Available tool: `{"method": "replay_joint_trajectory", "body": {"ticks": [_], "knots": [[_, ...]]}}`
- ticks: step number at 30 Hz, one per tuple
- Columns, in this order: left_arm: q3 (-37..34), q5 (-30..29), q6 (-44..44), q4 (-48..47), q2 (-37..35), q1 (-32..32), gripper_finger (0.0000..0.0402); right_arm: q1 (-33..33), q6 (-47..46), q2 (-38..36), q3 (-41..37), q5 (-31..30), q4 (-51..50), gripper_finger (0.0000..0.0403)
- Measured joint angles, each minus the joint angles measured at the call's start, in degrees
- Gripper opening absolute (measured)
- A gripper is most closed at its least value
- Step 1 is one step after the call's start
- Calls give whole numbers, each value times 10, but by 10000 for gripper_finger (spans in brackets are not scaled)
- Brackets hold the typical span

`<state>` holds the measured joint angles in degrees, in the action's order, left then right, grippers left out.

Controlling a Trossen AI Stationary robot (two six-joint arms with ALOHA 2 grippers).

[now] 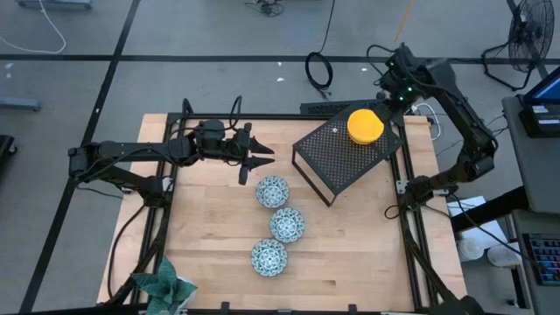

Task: Pick & Place Mini bowls
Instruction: Put the top blue patterned bowl on the shelf

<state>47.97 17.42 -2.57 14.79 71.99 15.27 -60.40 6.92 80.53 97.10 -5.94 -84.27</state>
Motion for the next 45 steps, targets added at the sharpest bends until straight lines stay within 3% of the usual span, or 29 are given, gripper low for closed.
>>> {"method": "replay_joint_trajectory", "body": {"ticks": [15, 19, 22, 26, 32, 37, 40, 45], "knots": [[0, 0, 0, 0, 0, 0, 124, 31, 9, -147, 0, 3, 182, 171], [0, 0, 0, 0, 0, 0, 124, 39, 9, -192, 0, 35, 190, 171], [0, 0, 1, -1, 0, 0, 124, 39, -7, -226, 0, 97, 188, 171], [0, 0, 1, -1, 0, 0, 124, 39, -28, -278, -35, 237, 227, 171], [0, 0, 7, -1, 0, 0, 124, 41, -104, -378, -214, 458, 419, 171], [0, 0, 47, -2, 0, 0, 124, 68, -219, -434, -381, 586, 642, 171], [0, 0, 62, 3, 0, -7, 124, 112, -246, -441, -444, 616, 744, 171], [0, 0, 46, 21, 0, -20, 124, 220, -233, -438, -495, 592, 802, 171]]}}
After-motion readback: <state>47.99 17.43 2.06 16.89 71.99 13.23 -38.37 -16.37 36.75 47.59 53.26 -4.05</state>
